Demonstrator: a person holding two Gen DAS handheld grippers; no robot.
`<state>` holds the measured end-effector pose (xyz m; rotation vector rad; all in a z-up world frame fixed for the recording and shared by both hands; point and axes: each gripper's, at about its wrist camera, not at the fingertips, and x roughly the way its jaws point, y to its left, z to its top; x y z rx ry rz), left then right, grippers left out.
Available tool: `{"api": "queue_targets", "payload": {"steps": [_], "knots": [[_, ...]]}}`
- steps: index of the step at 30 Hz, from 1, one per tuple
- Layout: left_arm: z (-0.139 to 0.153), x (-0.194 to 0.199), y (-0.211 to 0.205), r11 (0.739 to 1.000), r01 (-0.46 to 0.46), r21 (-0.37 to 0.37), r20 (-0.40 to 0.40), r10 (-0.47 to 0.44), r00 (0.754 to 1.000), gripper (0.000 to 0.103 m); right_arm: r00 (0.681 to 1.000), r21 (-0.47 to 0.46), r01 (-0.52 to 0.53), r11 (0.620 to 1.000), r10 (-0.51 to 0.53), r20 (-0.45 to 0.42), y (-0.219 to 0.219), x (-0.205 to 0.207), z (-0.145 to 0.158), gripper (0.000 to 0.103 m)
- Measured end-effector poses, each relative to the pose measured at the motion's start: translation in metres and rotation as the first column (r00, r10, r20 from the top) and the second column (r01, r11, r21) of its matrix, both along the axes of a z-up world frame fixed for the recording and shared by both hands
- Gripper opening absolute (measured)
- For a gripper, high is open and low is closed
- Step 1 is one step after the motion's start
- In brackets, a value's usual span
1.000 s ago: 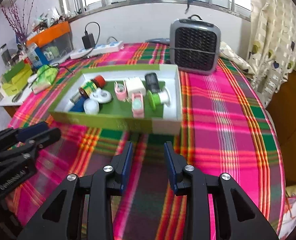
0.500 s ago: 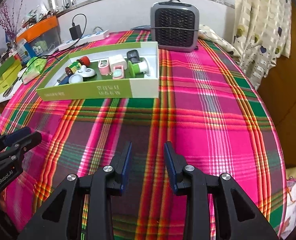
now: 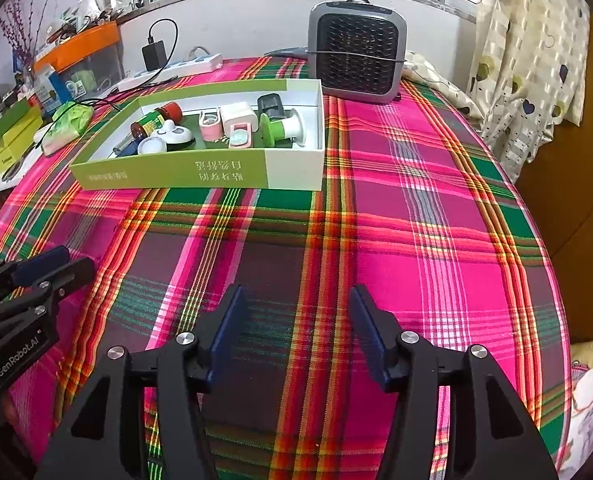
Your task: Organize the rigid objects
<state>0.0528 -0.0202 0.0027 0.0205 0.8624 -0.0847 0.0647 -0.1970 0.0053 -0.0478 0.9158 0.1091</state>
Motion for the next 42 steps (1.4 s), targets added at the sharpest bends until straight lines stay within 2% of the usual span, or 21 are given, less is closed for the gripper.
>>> {"api": "queue_targets", "payload": {"steps": [10, 42], "knots": [[-0.0008, 0.0001, -0.0047, 1.000, 0.010, 0.027, 0.000, -0.010, 1.000, 0.042, 1.000, -0.005, 0.001, 1.000, -0.001, 0.000, -0.0006, 0.0006, -0.0004, 0.057], [-0.0010, 0.0000, -0.0063, 0.999, 0.011, 0.032, 0.000, -0.011, 1.000, 0.042, 1.000, -0.004, 0.001, 1.000, -0.001, 0.000, -0.0006, 0.0005, -0.0010, 0.057]]}}
